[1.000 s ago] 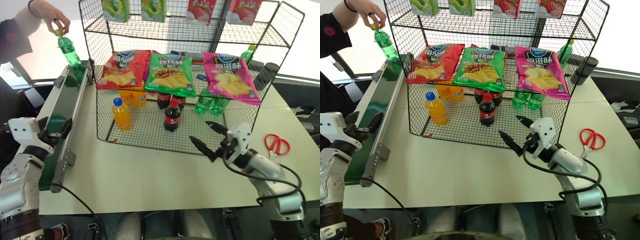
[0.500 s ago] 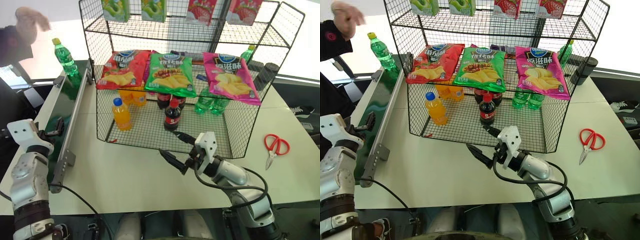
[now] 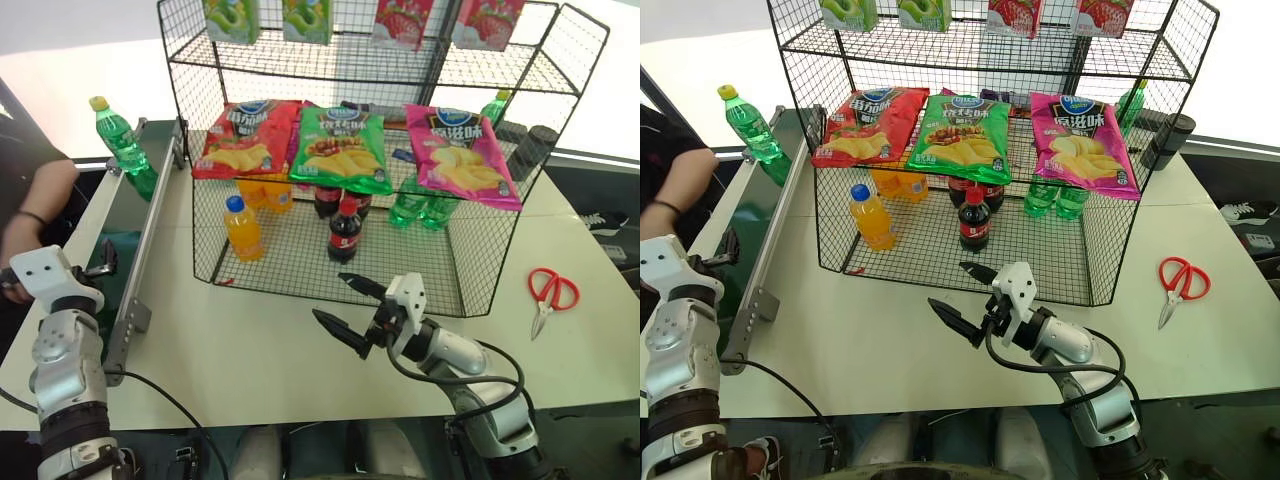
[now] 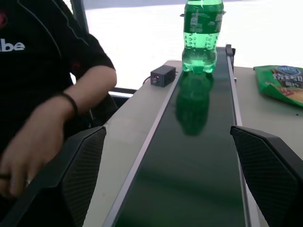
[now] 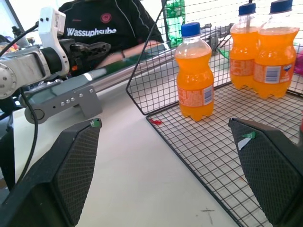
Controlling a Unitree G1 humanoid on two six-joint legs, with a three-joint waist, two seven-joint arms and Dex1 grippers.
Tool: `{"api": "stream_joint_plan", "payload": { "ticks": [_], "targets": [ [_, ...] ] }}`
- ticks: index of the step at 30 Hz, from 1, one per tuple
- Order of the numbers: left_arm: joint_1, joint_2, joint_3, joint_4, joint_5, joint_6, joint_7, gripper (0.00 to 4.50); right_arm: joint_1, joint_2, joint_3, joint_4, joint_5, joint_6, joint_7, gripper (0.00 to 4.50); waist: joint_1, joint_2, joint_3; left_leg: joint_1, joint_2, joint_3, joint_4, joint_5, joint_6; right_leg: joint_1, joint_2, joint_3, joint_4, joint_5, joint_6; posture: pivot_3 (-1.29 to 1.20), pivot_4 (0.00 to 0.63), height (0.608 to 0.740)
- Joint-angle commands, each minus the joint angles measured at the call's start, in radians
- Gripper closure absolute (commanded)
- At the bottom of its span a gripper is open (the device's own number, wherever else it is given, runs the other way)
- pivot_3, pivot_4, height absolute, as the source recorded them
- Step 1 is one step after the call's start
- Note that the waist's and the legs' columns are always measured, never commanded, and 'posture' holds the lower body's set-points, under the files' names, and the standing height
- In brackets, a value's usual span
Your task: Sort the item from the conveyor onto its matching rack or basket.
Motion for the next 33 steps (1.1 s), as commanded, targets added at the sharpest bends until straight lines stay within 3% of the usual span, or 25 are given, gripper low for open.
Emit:
{"api": "stream_joint_plan", "payload": {
  "ticks": [1,33],
  "targets": [
    [-0.018,-0.013,0.014,-0.009,-0.009,-0.027,0.019,0.0,-0.011,0.014,0.007,-0.009,0.0,-0.029,0.011,0.02,0.0,0.0,0.0,0.0,0.0,0.0,0.0,0.0,0.0,0.0,0.0,0.0,0.0,0.0,0.0,0.0,0.15,0.74],
    [-0.048,-0.052,-0.011,0.06,0.017,-0.11,0.07,0.0,-0.033,0.016,0.005,-0.048,0.021,0.015,0.013,0.02,0.0,0.0,0.0,0.0,-0.002,0.0,0.0,0.0,0.0,0.0,-0.002,-0.001,0.0,0.0,0.0,0.0,0.15,0.74]
  ]
}}
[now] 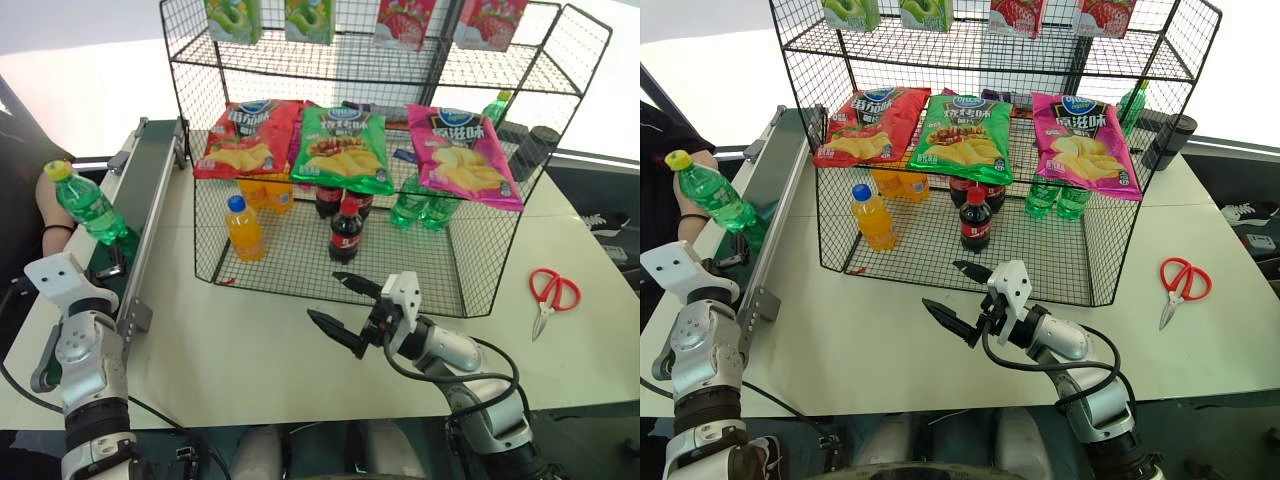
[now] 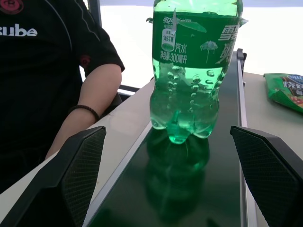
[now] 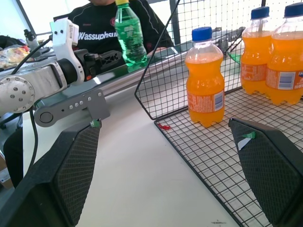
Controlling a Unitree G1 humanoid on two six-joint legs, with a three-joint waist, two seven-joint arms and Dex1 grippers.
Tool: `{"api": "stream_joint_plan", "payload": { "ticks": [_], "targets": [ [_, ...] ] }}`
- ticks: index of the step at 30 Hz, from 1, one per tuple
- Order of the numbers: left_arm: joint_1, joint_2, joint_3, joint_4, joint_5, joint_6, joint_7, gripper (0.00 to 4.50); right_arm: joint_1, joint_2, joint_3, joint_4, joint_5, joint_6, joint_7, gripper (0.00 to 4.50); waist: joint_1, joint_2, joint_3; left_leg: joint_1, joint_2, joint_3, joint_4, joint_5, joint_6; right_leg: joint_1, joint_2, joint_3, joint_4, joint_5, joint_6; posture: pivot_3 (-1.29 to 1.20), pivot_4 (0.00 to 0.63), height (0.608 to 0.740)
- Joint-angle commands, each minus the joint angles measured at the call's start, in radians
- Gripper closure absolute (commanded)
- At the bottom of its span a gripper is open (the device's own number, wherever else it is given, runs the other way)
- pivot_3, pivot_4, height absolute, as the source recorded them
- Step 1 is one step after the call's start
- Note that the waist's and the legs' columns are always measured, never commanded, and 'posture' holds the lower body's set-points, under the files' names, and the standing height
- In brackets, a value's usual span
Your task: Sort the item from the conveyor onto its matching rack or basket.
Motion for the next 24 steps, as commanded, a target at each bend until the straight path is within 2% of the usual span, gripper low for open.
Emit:
{"api": "stream_joint_plan", "payload": {
  "ticks": [1,9,11,14,20,24],
  "targets": [
    [-0.016,0.007,0.005,-0.003,0.006,-0.031,0.005,0.0,-0.012,0.004,-0.004,-0.054,0.018,-0.001,0.0,0.02,0.0,0.0,0.0,0.0,0.0,0.0,0.0,0.0,0.0,0.0,0.0,0.0,0.0,0.0,0.0,0.0,0.15,0.74],
    [-0.01,0.009,0.007,-0.01,0.006,-0.038,0.013,0.0,-0.01,0.009,-0.003,-0.071,0.022,0.017,-0.01,0.02,0.0,0.0,0.0,0.0,0.0,0.0,0.0,0.0,0.0,0.0,0.0,0.0,0.0,0.0,0.0,0.0,0.15,0.74],
    [-0.01,0.009,0.008,-0.011,0.001,-0.039,0.009,0.53,-0.013,0.01,-0.003,-0.072,0.024,0.023,-0.012,0.0,0.0,0.0,0.0,0.0,0.0,0.0,0.0,0.0,0.0,0.0,0.0,0.0,0.0,0.0,0.0,0.0,0.15,0.74],
    [-0.011,0.011,0.008,-0.015,-0.001,-0.037,0.007,1.8,-0.02,0.011,-0.005,-0.075,0.03,0.032,-0.014,0.0,0.003,0.0,0.0,0.0,0.0,0.0,0.0,0.0,0.0,0.0,-0.001,0.0,0.0,0.0,0.0,0.0,0.15,0.74],
    [-0.003,0.036,0.014,-0.062,-0.01,-0.035,-0.02,1.85,-0.025,0.009,-0.01,-0.081,0.037,0.045,-0.016,0.0,0.001,0.0,0.0,0.0,-0.001,0.0,0.0,0.0,0.0,0.0,-0.001,0.0,0.0,0.0,0.0,0.0,0.15,0.74],
    [-0.002,0.092,0.001,-0.159,-0.053,-0.025,-0.137,1.85,-0.034,-0.006,-0.028,-0.083,0.026,0.039,-0.022,0.0,-0.001,-0.006,0.0,-0.005,-0.001,0.0,0.0,0.0,0.0,-0.004,-0.001,-0.001,0.0,0.0,0.0,0.0,0.15,0.74]
  ]
}}
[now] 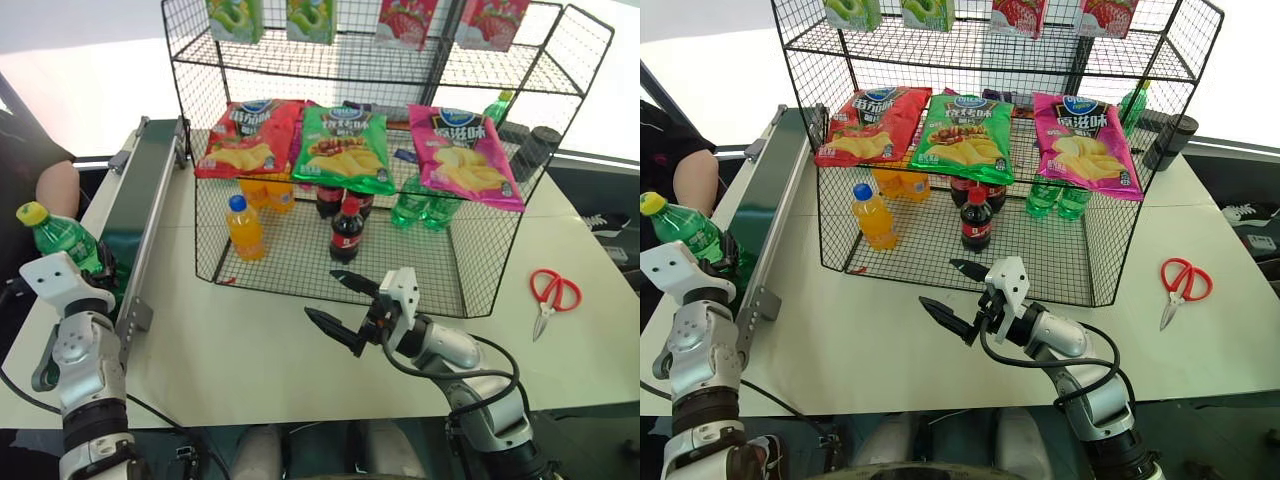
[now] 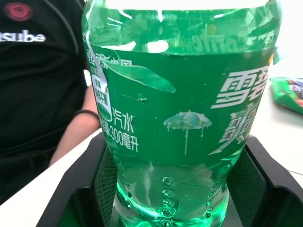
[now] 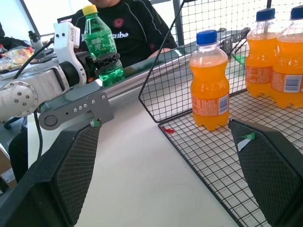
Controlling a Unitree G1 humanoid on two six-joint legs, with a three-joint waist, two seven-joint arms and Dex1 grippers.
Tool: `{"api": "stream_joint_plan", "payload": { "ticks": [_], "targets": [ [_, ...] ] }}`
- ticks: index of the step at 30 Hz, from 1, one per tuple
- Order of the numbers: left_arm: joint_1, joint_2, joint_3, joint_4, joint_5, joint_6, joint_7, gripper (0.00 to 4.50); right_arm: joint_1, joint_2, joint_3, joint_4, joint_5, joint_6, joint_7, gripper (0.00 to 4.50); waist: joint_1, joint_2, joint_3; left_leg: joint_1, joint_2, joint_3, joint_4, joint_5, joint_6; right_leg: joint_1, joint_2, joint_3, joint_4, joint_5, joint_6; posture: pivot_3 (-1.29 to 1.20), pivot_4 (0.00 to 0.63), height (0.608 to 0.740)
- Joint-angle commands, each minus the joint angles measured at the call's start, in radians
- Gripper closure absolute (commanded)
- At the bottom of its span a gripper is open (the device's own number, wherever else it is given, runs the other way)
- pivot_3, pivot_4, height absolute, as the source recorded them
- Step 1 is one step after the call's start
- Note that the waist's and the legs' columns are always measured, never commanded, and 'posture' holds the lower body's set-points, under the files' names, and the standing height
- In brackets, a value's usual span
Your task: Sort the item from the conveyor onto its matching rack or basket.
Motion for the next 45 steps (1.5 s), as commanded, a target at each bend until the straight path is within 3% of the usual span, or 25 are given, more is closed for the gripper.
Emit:
{"api": "stream_joint_plan", "payload": {
  "ticks": [1,9,14,22,39,43,45],
  "targets": [
    [-0.006,0.089,-0.013,-0.165,-0.029,-0.018,-0.118,1.85,-0.018,-0.015,-0.032,-0.054,0.009,-0.008,-0.003,0.0,-0.002,-0.004,0.0,-0.002,0.0,0.0,0.0,0.0,0.0,-0.002,0.0,0.0,0.0,0.0,0.0,0.0,0.15,0.74],
    [0.11,0.169,-0.207,-0.526,-0.185,0.152,-0.453,1.85,-0.043,-0.066,-0.057,-0.098,0.037,0.025,0.015,0.0,-0.004,-0.002,0.001,-0.008,-0.003,-0.001,0.0,0.0,0.0,-0.006,-0.003,-0.001,-0.003,0.0,0.0,0.0,0.15,0.74],
    [0.12,0.136,-0.393,-0.605,-0.176,0.21,-0.561,1.85,-0.079,-0.069,-0.059,-0.138,0.059,0.066,0.0,0.0,-0.004,0.0,0.002,-0.007,-0.003,-0.001,0.0,0.0,0.0,-0.006,-0.003,-0.001,-0.001,-0.001,-0.002,0.0,0.15,0.74],
    [-0.013,-0.021,-0.647,-0.441,-0.072,0.136,-0.703,1.85,-0.133,-0.053,-0.053,-0.139,0.061,0.118,-0.041,0.0,0.003,0.0,0.002,-0.008,-0.004,-0.001,0.004,0.0,0.001,-0.004,-0.001,-0.001,-0.001,0.0,0.0,0.0,0.15,0.74],
    [-0.111,-0.063,-0.735,-0.315,-0.023,0.046,-0.921,1.85,-0.103,-0.036,-0.046,-0.151,0.045,0.139,-0.101,0.0,0.003,0.001,0.003,-0.007,0.003,-0.004,0.007,0.0,0.001,-0.002,0.015,-0.001,0.0,0.001,0.002,0.0,0.15,0.74],
    [-0.122,-0.067,-0.737,-0.307,-0.012,0.04,-0.93,1.85,-0.106,-0.039,-0.054,-0.144,0.052,0.139,-0.093,1.22,0.003,0.001,0.003,-0.007,0.003,-0.004,0.007,0.0,0.001,-0.002,0.016,-0.001,0.0,0.001,0.002,0.0,0.15,0.74],
    [-0.126,-0.068,-0.736,-0.302,-0.013,0.054,-0.932,1.85,-0.106,-0.039,-0.056,-0.143,0.047,0.136,-0.094,1.38,0.003,0.001,0.003,-0.007,0.003,-0.004,0.007,0.0,0.001,-0.002,0.016,-0.001,0.0,0.001,0.002,0.0,0.15,0.74]
  ]
}}
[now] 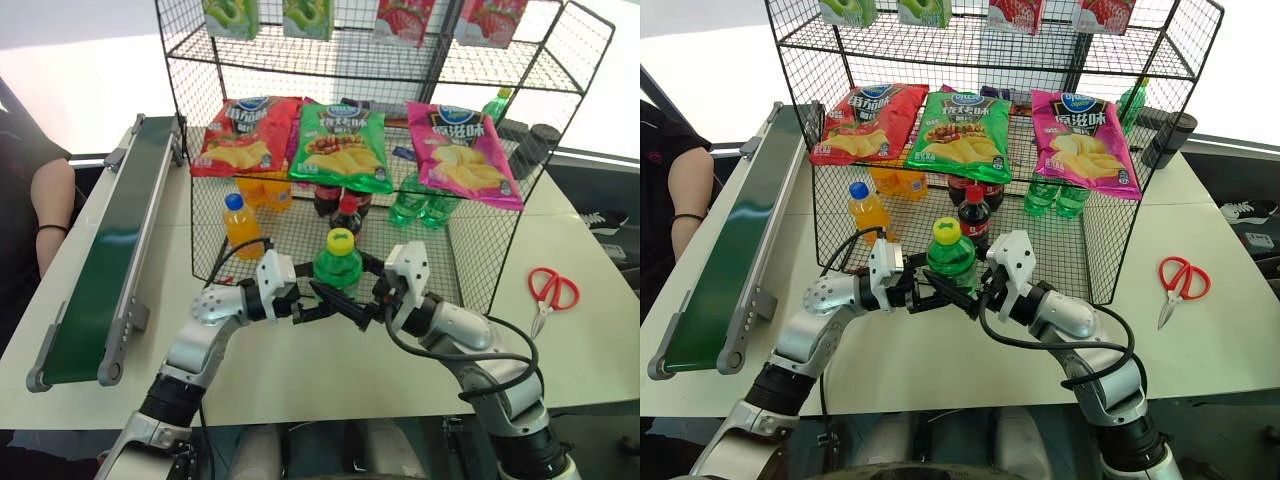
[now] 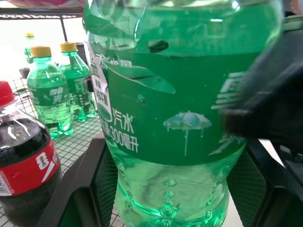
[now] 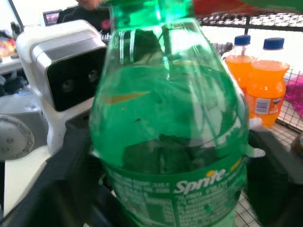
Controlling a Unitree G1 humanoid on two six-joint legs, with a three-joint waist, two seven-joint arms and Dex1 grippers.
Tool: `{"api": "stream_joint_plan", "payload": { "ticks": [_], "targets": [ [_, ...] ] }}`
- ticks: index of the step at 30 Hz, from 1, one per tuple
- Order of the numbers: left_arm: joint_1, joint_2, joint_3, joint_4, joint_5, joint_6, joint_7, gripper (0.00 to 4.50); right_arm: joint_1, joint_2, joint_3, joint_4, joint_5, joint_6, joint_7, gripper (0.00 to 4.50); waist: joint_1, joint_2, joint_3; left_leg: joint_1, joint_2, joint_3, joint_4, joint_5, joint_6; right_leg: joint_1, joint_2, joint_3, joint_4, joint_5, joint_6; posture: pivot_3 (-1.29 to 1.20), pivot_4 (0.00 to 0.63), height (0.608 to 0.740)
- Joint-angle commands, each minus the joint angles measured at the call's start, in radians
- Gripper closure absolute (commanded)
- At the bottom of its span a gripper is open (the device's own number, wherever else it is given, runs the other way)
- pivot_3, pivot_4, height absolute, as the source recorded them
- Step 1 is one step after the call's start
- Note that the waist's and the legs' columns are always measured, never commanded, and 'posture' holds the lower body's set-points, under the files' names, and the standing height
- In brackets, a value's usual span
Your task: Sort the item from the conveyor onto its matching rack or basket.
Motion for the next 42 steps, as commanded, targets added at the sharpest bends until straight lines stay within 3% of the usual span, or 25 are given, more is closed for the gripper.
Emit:
{"api": "stream_joint_plan", "payload": {
  "ticks": [1,5,11,18,22,32,42],
  "targets": [
    [-0.032,-0.008,0.009,-0.022,-0.01,-0.018,-0.01,1.85,-0.01,0.008,-0.015,-0.02,0.011,-0.017,0.002,1.38,0.0,0.0,0.0,0.0,0.0,0.0,0.0,0.0,0.0,0.0,0.0,0.0,0.0,0.0,0.0,0.0,0.15,0.74],
    [-0.029,0.002,0.01,-0.016,0.0,0.002,-0.005,0.03,-0.012,0.009,-0.023,-0.009,-0.023,-0.044,-0.012,1.38,0.0,0.0,0.0,0.0,0.0,0.0,0.0,0.0,0.0,0.0,0.0,0.0,0.0,0.0,0.0,0.0,0.15,0.74],
    [0.017,0.041,0.029,0.001,0.038,0.008,0.033,0.03,0.026,0.006,-0.107,0.029,-0.09,-0.13,-0.079,1.38,0.002,0.0,0.0,0.0,0.0,0.0,0.0,0.0,0.0,0.0,0.0,0.0,0.0,0.0,0.0,0.0,0.15,0.74],
    [0.074,0.036,0.093,-0.091,-0.024,0.083,0.11,0.03,0.11,0.042,-0.225,0.173,-0.22,-0.294,-0.23,1.38,0.003,0.0,0.0,0.0,0.0,0.0,0.0,0.0,0.0,0.0,0.0,0.001,0.0,0.0,0.0,0.0,0.15,0.74],
    [0.086,0.019,0.09,-0.135,-0.039,0.106,0.13,0.03,0.059,0.105,-0.278,0.324,-0.266,-0.382,-0.338,1.38,-0.002,0.002,0.0,0.002,0.001,0.001,0.0,0.0,0.0,0.001,0.0,0.002,0.002,0.0,0.0,0.0,0.15,0.74],
    [0.069,0.057,0.077,-0.202,-0.08,0.192,0.076,0.03,-0.16,0.136,-0.363,0.736,-0.266,-0.559,-0.401,1.38,-0.001,0.004,0.001,0.003,0.001,0.002,0.0,0.0,-0.001,0.0,0.001,0.003,0.003,0.0,0.0,0.0,0.15,0.74],
    [0.062,0.062,0.075,-0.201,-0.065,0.192,0.073,0.03,-0.205,0.139,-0.376,0.842,-0.241,-0.598,-0.367,1.38,-0.004,0.006,0.0,0.003,0.001,0.002,0.0,0.001,-0.001,0.001,0.0,0.003,0.003,0.0,0.0,0.0,0.15,0.74]
  ]
}}
